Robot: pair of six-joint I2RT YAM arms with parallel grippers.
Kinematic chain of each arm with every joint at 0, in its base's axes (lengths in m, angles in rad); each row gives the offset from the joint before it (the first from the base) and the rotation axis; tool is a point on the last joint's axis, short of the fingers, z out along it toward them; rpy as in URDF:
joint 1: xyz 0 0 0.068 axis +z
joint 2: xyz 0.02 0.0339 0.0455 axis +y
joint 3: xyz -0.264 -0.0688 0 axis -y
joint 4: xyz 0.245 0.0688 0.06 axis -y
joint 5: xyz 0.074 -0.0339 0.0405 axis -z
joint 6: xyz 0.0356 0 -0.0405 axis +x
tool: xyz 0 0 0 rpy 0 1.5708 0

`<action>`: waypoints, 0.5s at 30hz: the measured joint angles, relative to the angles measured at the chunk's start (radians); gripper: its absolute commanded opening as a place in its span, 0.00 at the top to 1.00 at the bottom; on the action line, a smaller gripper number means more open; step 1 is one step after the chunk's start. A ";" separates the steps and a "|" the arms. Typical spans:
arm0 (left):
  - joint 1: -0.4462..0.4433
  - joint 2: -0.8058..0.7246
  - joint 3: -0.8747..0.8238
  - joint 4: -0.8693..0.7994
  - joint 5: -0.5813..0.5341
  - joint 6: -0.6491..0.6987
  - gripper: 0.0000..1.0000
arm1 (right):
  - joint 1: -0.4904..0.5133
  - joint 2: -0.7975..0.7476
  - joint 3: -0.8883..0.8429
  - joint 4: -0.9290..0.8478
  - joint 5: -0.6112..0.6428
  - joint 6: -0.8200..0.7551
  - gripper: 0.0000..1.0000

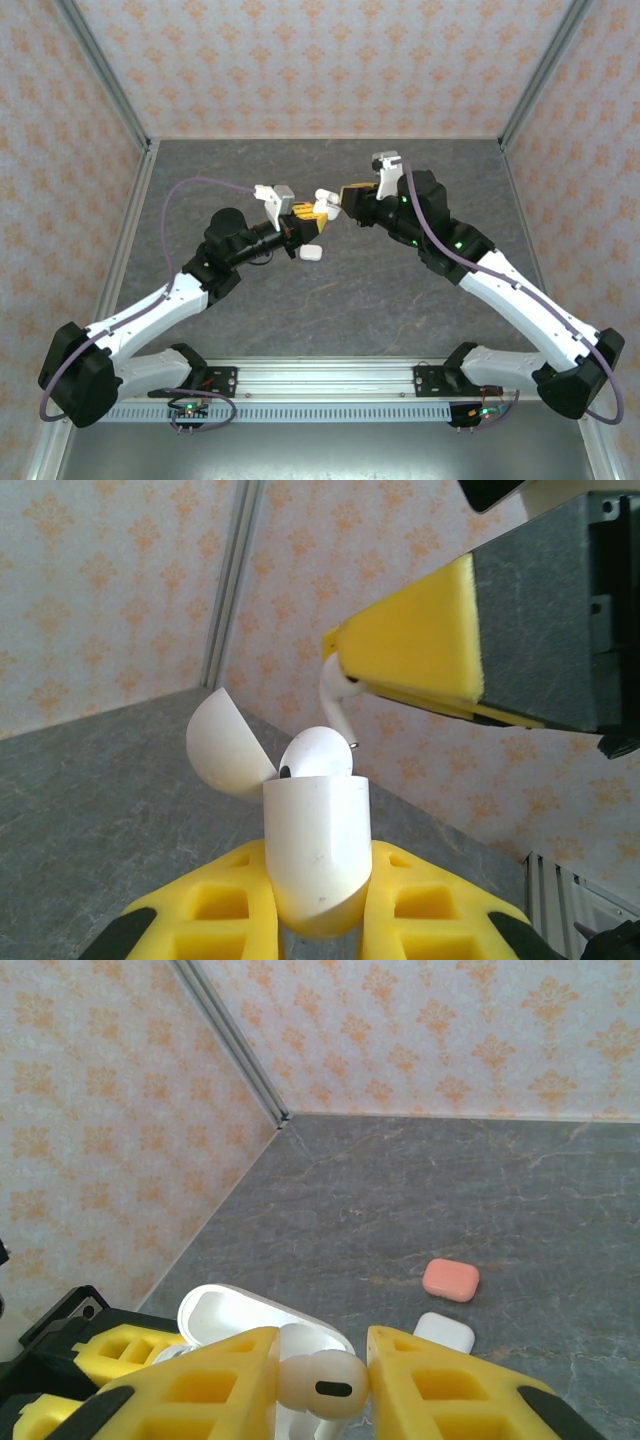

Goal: Insert the wireless bluetooth earbuds into the charging case

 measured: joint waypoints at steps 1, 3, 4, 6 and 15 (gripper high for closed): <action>0.000 0.000 0.000 0.000 0.000 0.000 1.00 | 0.000 0.005 0.000 0.003 -0.002 0.001 0.72; 0.000 0.000 0.000 0.001 0.000 0.000 1.00 | 0.000 0.013 0.000 0.008 -0.011 0.007 0.72; 0.000 0.000 0.000 0.001 0.000 0.000 1.00 | 0.000 0.015 0.000 0.010 -0.016 0.010 0.72; 0.000 0.000 0.000 0.001 0.000 0.000 1.00 | 0.003 0.018 0.000 0.015 -0.024 0.018 0.72; 0.000 0.000 0.000 0.001 0.000 0.000 1.00 | 0.016 0.022 0.000 0.015 -0.030 0.027 0.72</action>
